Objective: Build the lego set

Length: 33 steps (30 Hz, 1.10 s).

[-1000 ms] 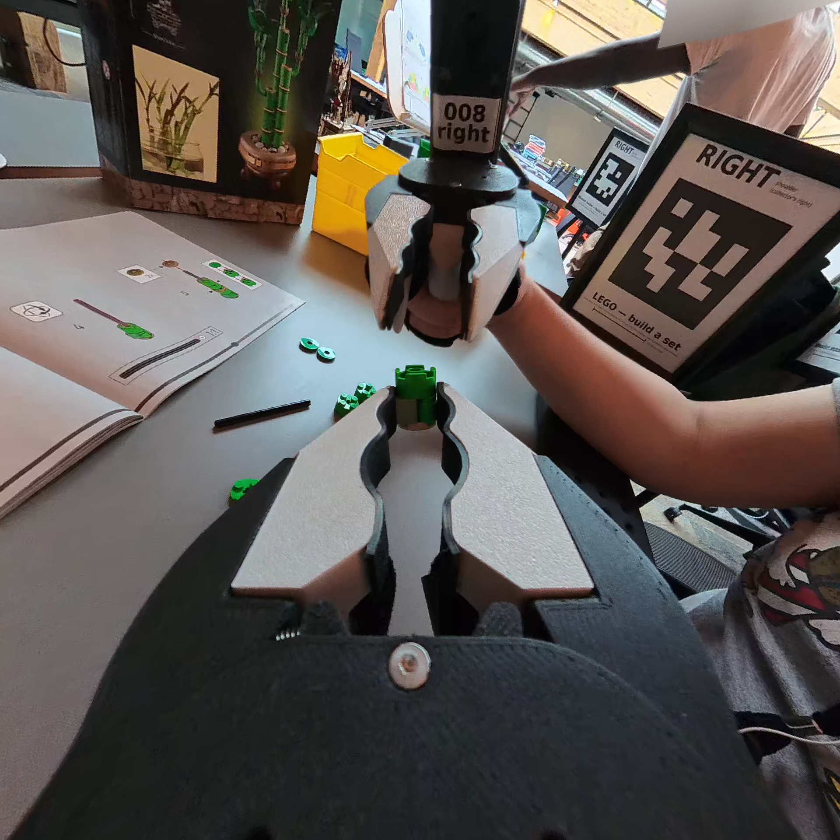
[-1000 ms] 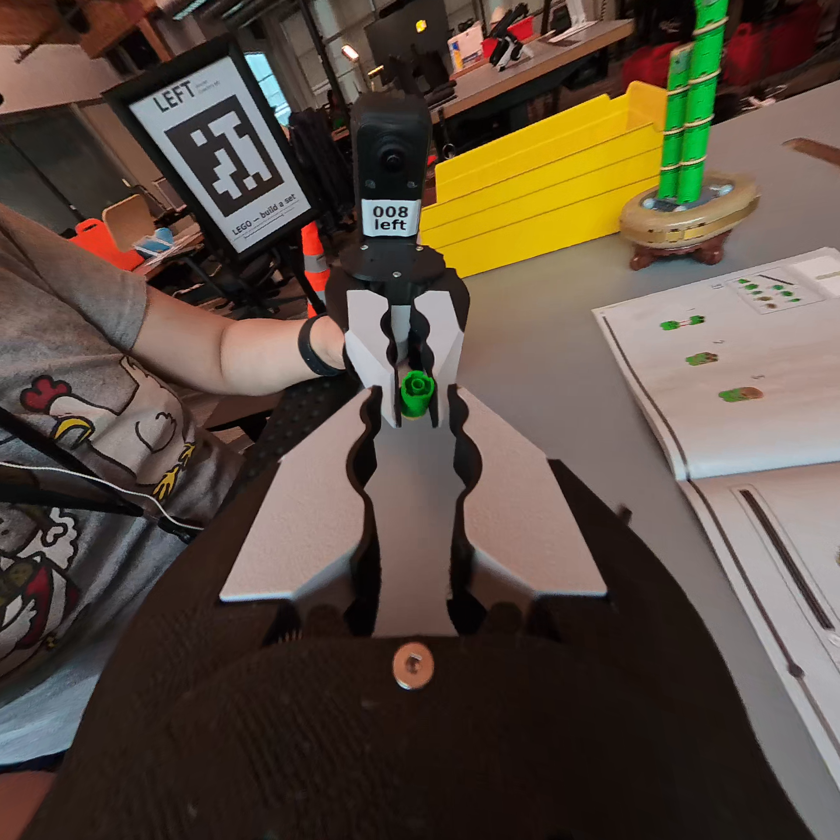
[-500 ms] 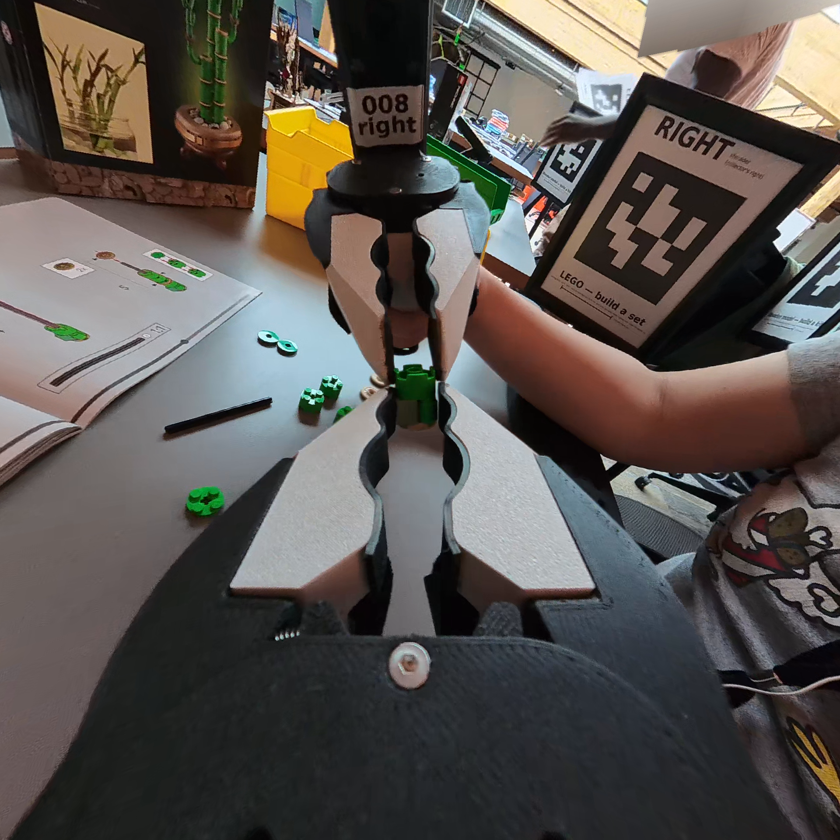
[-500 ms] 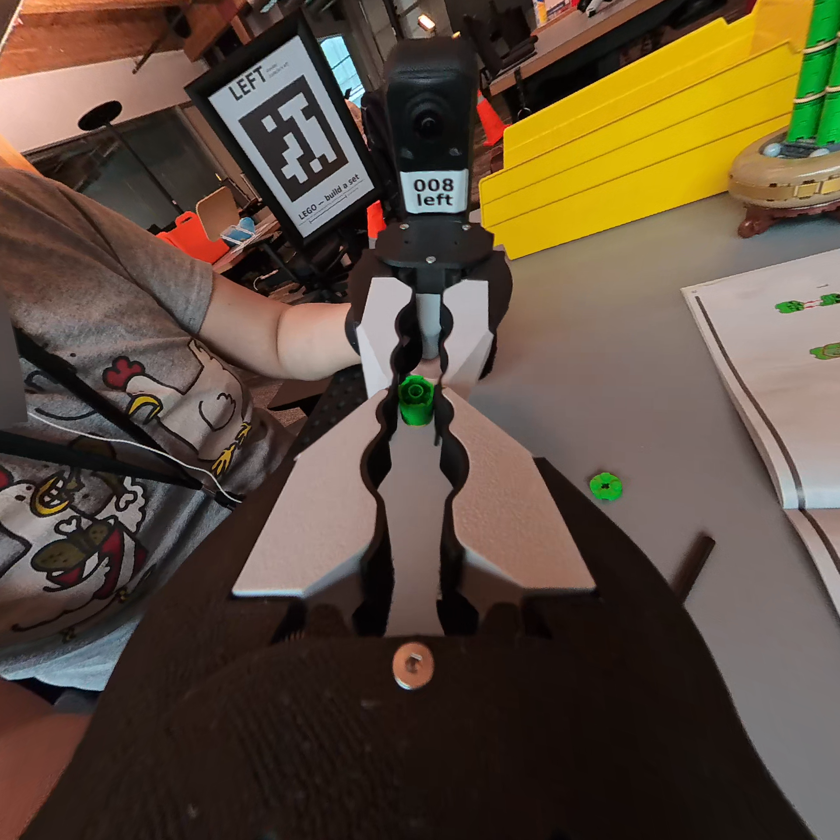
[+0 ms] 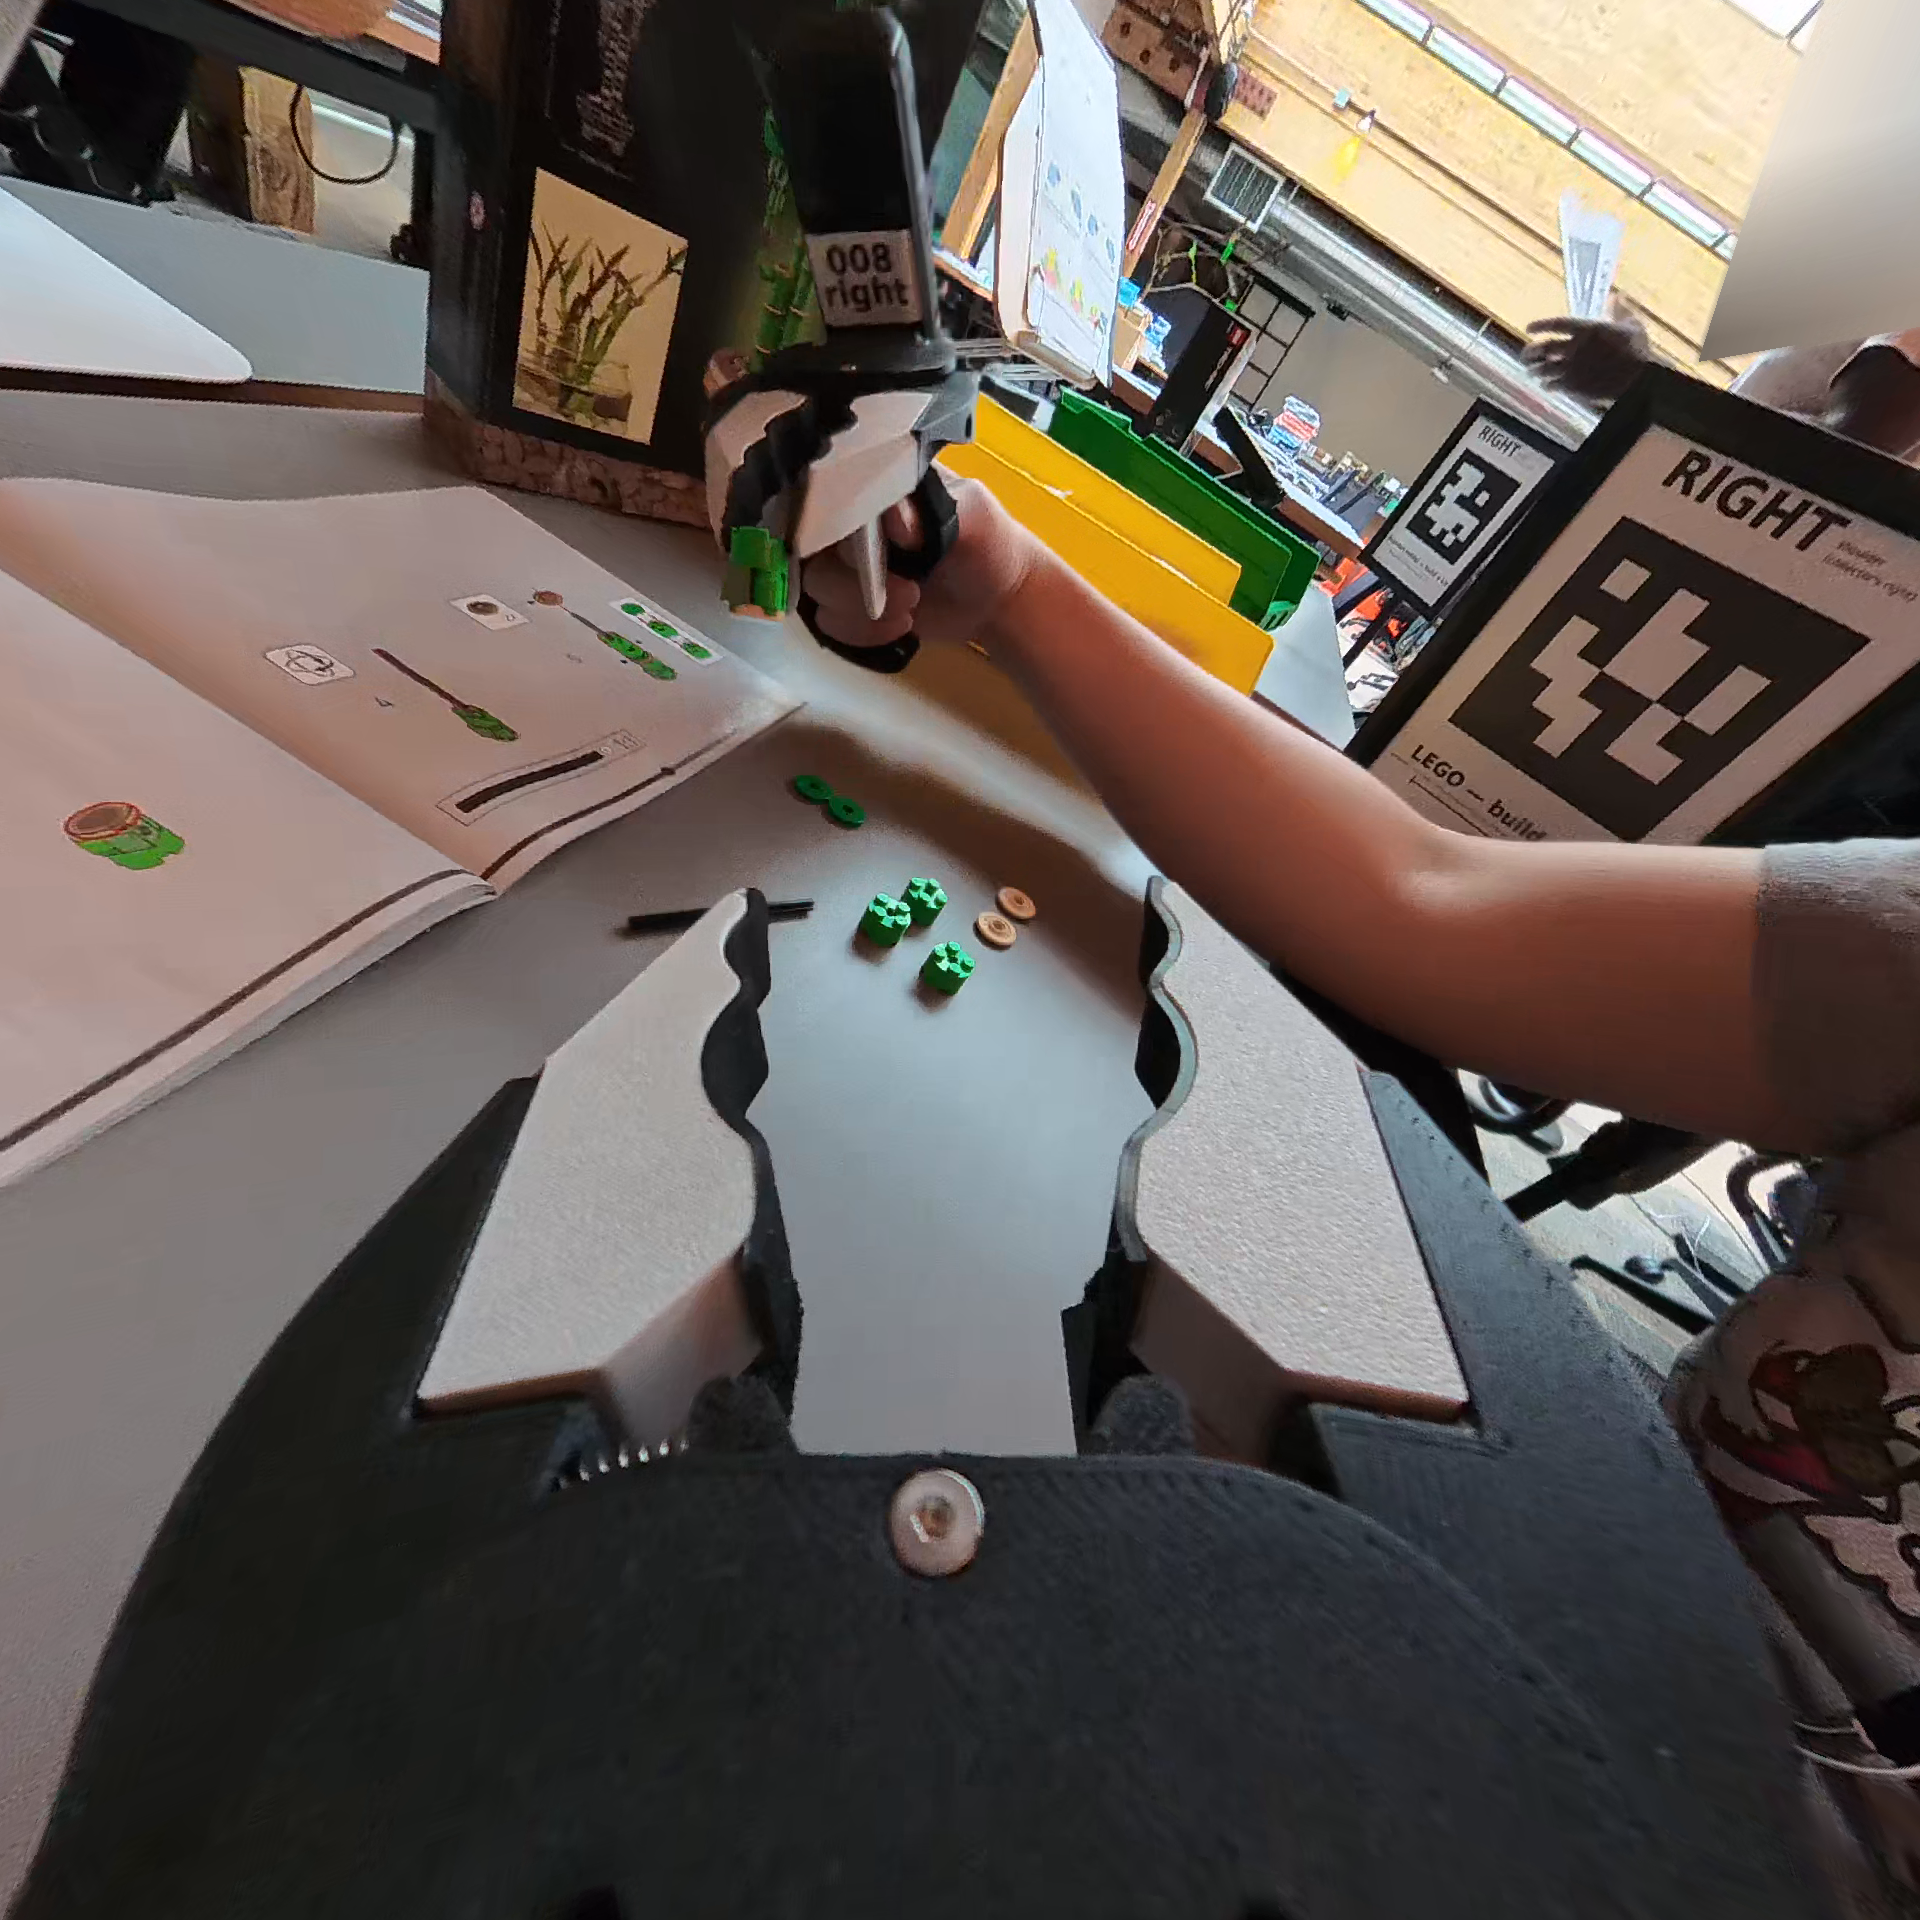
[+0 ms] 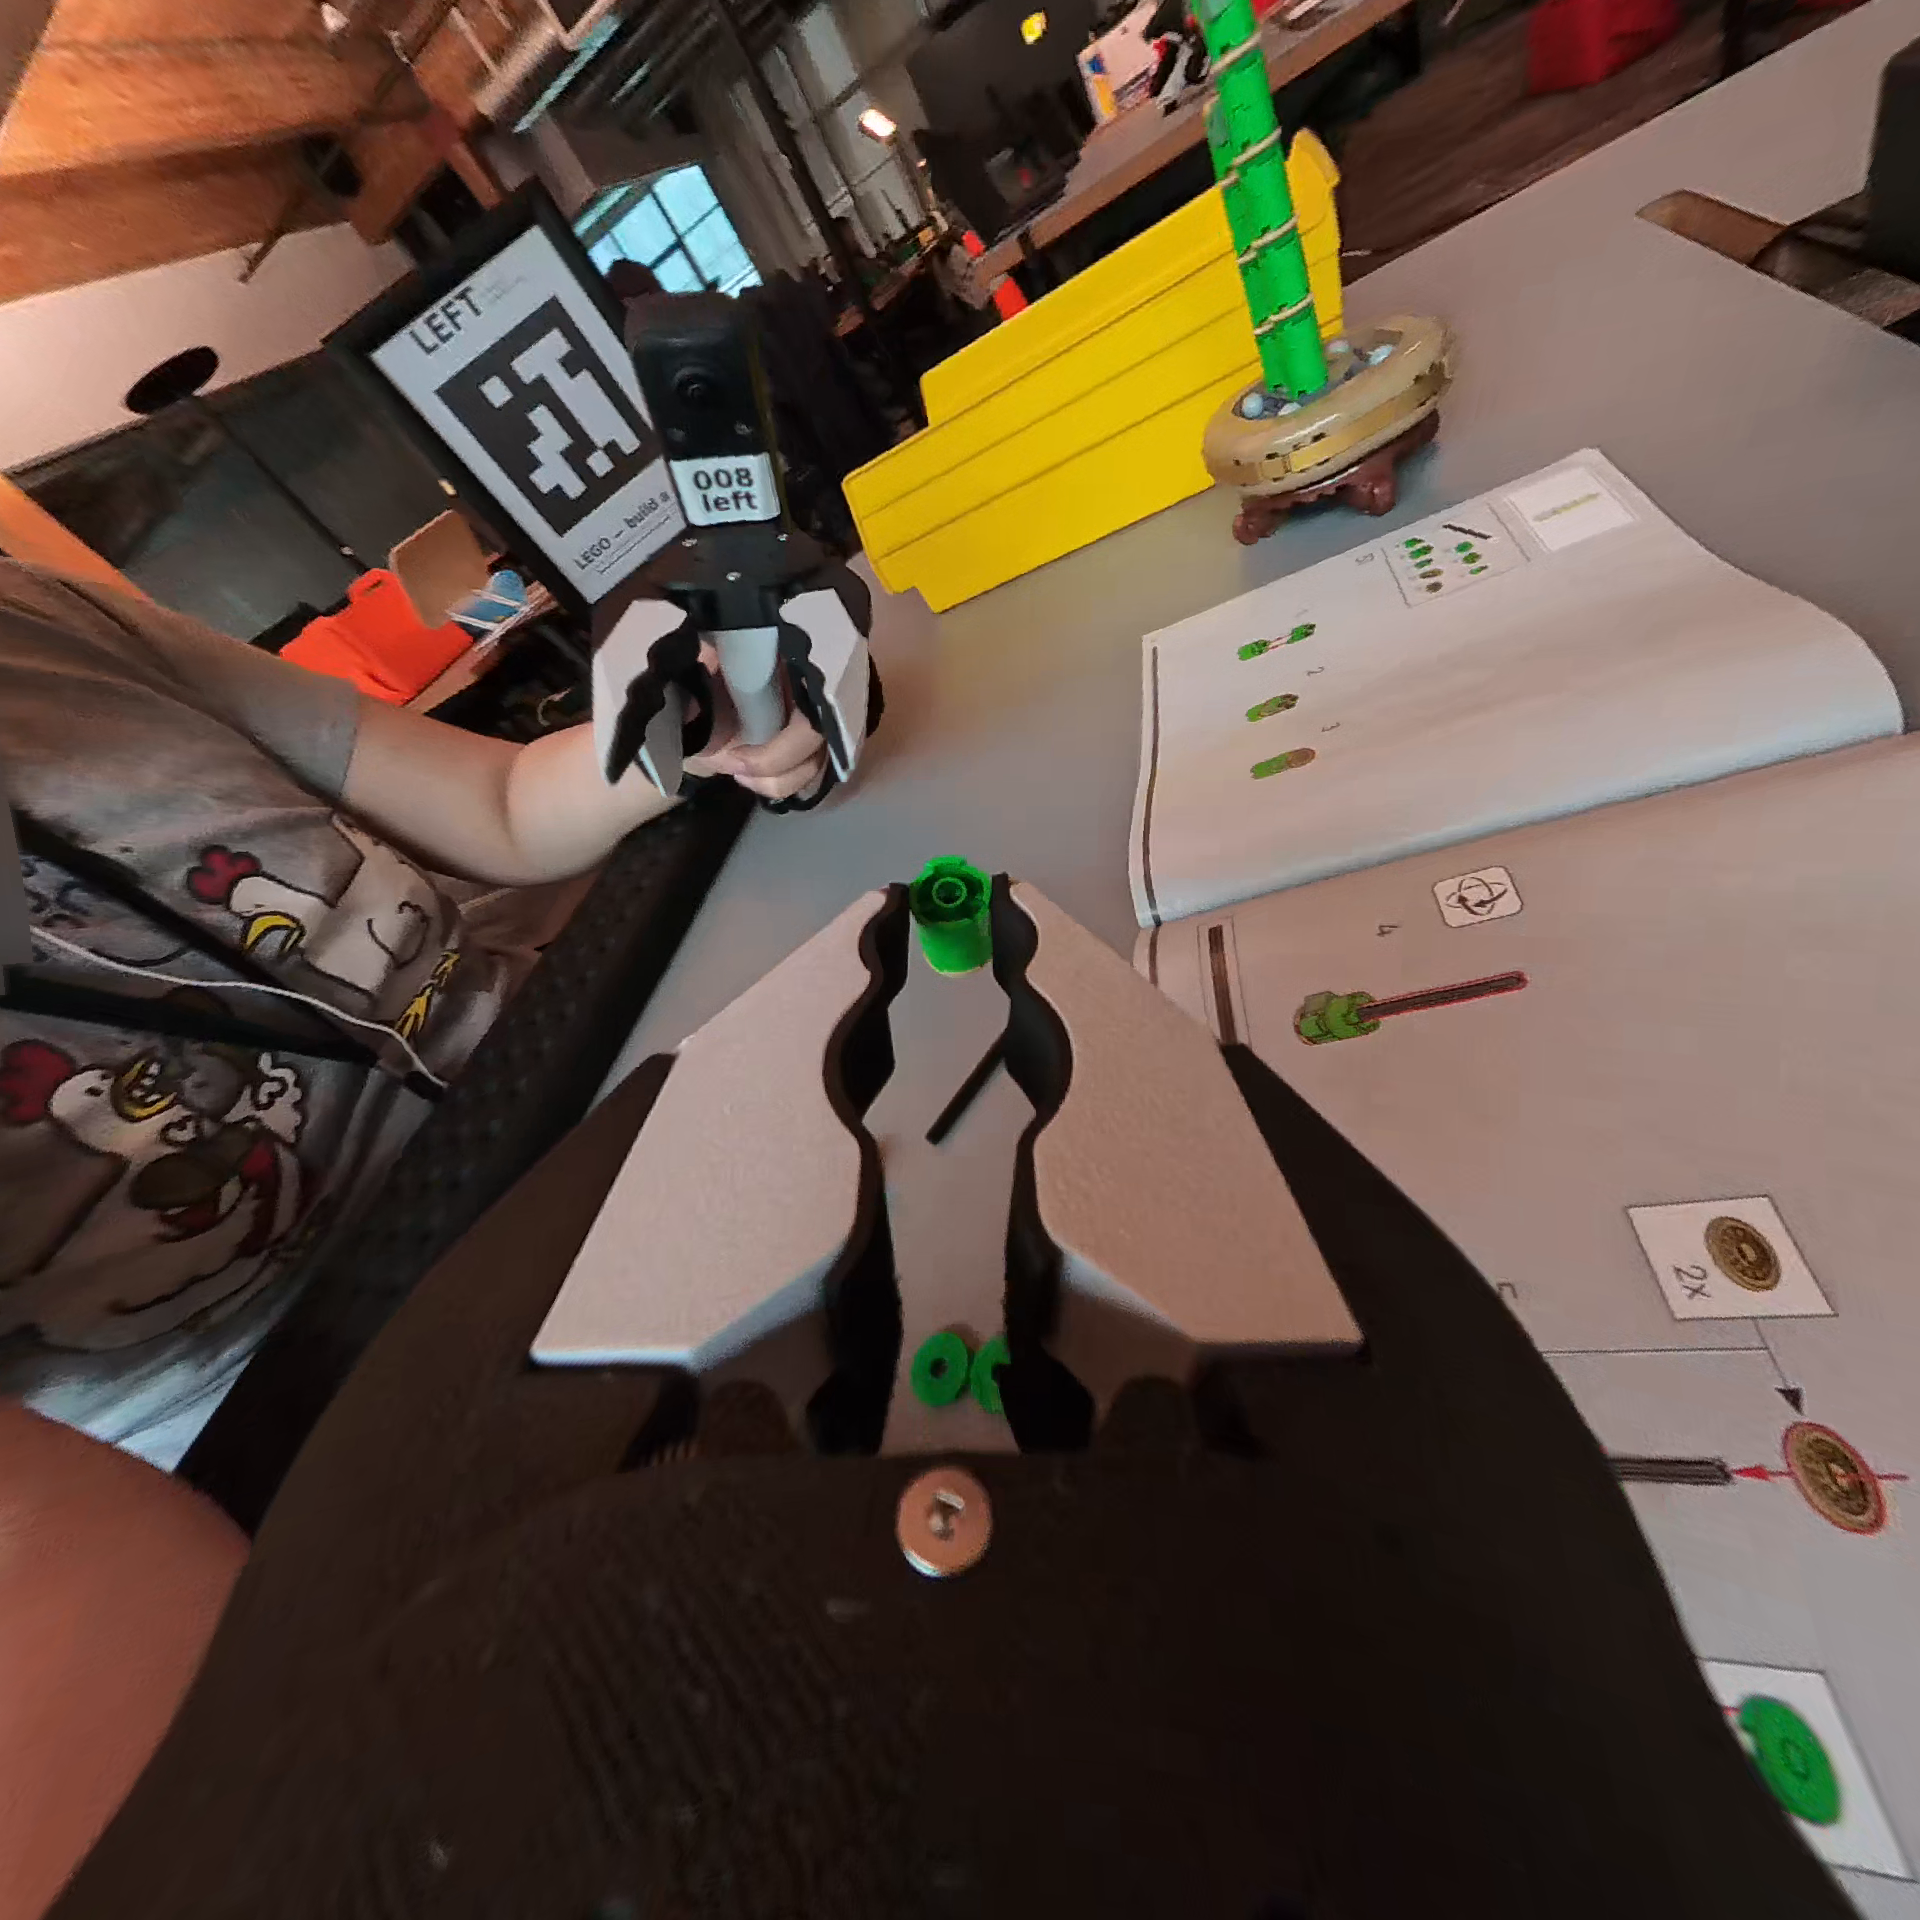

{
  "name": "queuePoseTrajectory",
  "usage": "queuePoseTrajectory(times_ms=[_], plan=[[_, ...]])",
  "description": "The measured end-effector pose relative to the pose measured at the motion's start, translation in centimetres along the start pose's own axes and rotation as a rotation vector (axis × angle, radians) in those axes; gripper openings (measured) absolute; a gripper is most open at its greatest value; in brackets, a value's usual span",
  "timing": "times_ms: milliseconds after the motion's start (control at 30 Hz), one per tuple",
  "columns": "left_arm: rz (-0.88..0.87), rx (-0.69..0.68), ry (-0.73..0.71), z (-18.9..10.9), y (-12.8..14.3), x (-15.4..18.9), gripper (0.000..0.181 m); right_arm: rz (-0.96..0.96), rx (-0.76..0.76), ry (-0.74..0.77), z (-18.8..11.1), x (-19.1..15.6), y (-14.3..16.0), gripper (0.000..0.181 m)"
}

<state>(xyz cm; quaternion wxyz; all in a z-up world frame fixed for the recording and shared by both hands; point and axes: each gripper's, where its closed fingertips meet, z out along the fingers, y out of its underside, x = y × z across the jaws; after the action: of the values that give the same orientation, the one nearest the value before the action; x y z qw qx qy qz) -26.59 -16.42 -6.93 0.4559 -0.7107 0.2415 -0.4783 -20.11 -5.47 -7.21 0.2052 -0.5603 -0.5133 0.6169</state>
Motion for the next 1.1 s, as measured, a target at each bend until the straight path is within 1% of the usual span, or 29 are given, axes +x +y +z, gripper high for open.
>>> queuePoseTrajectory(times_ms=[167,267,333,433,500,600,733,867,1100], plan=[[0.003,0.035,0.016,-0.5,-0.9,0.0,0.067,0.012,-0.057,-0.077,0.4,0.5,0.7,0.015],[0.019,0.026,0.011,-0.4,-0.8,-0.2,0.066,0.02,-0.082,-0.121,0.7,0.6,0.8,0.015],[0.022,0.008,0.012,-0.2,-0.4,-0.2,0.066,0.012,-0.089,-0.19,0.9,-0.1,0.6,0.015],[0.028,-0.023,0.004,0.1,0.3,-0.4,0.066,-0.034,-0.057,-0.289,1.1,-1.1,-0.5,0.015],[0.031,-0.039,0.001,0.2,0.6,-0.5,0.066,-0.03,-0.073,-0.344,1.2,-1.8,-0.8,0.015],[0.039,-0.046,0.002,0.4,0.4,-0.5,0.066,-0.037,-0.11,-0.371,1.2,-2.2,-0.2,0.015],[0.051,-0.056,0.005,0.4,0.4,-0.3,0.066,0.012,-0.077,-0.435,0.4,-2.5,0.1,0.015],[0.064,-0.085,0.003,0.6,0.8,-0.2,0.067,0.041,-0.069,-0.453,0.0,-2.2,0.8,0.015],[0.086,-0.134,-0.002,1.0,1.7,-0.1,0.067,0.042,-0.054,-0.459,-0.2,-2.3,0.7,0.015]])
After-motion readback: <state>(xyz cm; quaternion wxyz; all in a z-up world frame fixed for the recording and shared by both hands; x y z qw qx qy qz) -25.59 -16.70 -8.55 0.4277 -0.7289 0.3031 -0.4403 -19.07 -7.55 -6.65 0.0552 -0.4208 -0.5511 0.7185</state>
